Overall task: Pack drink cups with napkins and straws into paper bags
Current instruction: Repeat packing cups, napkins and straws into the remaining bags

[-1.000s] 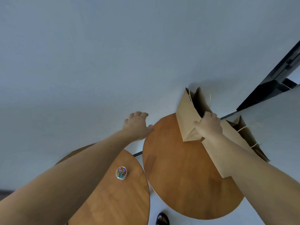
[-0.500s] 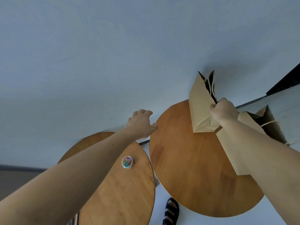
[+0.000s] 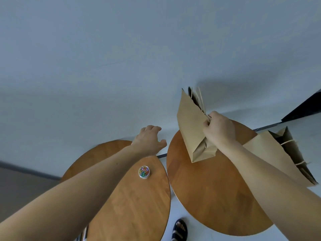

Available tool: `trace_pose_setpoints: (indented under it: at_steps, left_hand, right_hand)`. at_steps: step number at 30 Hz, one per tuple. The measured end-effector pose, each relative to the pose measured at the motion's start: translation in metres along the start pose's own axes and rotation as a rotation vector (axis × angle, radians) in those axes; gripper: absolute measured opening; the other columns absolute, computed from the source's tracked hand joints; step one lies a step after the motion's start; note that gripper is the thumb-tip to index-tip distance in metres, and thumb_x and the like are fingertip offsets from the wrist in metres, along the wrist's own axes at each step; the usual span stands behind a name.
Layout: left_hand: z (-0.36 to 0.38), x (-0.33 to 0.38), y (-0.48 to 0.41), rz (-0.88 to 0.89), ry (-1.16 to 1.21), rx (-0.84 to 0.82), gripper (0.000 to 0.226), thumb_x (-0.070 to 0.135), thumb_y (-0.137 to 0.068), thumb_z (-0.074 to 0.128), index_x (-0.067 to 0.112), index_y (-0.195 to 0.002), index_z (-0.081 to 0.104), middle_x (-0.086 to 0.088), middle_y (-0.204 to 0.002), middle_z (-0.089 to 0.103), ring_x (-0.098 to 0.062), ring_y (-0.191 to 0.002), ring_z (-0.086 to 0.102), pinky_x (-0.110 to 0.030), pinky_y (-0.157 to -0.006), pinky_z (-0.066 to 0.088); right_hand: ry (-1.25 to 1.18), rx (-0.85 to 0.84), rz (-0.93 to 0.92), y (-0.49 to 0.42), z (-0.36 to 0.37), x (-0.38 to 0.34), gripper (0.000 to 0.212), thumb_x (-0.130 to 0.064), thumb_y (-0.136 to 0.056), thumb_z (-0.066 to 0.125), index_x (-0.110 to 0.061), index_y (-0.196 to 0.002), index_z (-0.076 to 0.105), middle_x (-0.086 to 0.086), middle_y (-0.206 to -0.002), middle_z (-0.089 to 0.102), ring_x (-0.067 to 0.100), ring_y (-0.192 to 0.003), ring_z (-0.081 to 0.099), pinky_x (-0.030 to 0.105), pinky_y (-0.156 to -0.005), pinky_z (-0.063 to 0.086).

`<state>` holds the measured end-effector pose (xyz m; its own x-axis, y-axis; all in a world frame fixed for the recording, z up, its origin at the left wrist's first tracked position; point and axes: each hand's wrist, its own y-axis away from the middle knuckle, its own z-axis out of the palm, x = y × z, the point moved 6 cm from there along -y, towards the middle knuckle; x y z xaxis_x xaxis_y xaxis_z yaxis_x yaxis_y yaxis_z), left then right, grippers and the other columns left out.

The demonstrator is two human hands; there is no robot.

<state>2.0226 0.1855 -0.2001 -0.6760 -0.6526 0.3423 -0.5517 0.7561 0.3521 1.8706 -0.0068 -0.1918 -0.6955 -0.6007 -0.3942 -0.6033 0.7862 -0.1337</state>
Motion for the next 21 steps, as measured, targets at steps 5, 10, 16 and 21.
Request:
trace_pose_setpoints:
  at_steps: [5, 10, 16, 21]
  left_hand:
    - [-0.016, -0.054, 0.038, -0.024, 0.096, 0.027, 0.064, 0.041, -0.095, 0.052, 0.018, -0.151, 0.033, -0.005, -0.156, 0.032, -0.025, -0.143, 0.028, -0.042, -0.112, 0.033]
    - [-0.031, -0.130, 0.087, -0.102, 0.181, 0.093, 0.066, 0.044, -0.093, 0.054, 0.019, -0.151, 0.034, -0.007, -0.154, 0.036, -0.027, -0.140, 0.034, -0.044, -0.109, 0.038]
    - [-0.018, -0.222, 0.151, -0.178, 0.234, 0.069, 0.065, 0.046, -0.092, 0.053, 0.020, -0.150, 0.037, -0.006, -0.152, 0.040, -0.027, -0.137, 0.039, -0.047, -0.110, 0.040]
    - [0.011, -0.276, 0.196, -0.245, 0.243, 0.021, 0.069, 0.046, -0.091, 0.052, 0.016, -0.151, 0.032, -0.010, -0.152, 0.037, -0.030, -0.135, 0.041, -0.044, -0.106, 0.043]
  right_hand:
    - [-0.030, -0.013, -0.102, 0.046, 0.001, -0.094, 0.021, -0.014, -0.088, 0.053, -0.015, -0.072, 0.041, -0.005, -0.060, 0.040, 0.009, -0.049, 0.037, 0.026, -0.045, 0.021]
    - [-0.038, -0.070, -0.185, 0.101, 0.027, -0.182, 0.015, -0.015, -0.090, 0.054, -0.013, -0.077, 0.047, -0.006, -0.063, 0.043, 0.011, -0.052, 0.041, 0.026, -0.044, 0.024]
    - [-0.011, -0.144, -0.272, 0.174, 0.081, -0.256, 0.018, -0.017, -0.093, 0.053, -0.015, -0.077, 0.045, -0.004, -0.067, 0.046, 0.016, -0.057, 0.045, 0.024, -0.046, 0.025]
    - [0.019, -0.207, -0.255, 0.234, 0.126, -0.279, 0.015, -0.020, -0.093, 0.051, -0.018, -0.081, 0.042, -0.008, -0.070, 0.042, 0.013, -0.063, 0.047, 0.023, -0.051, 0.026]
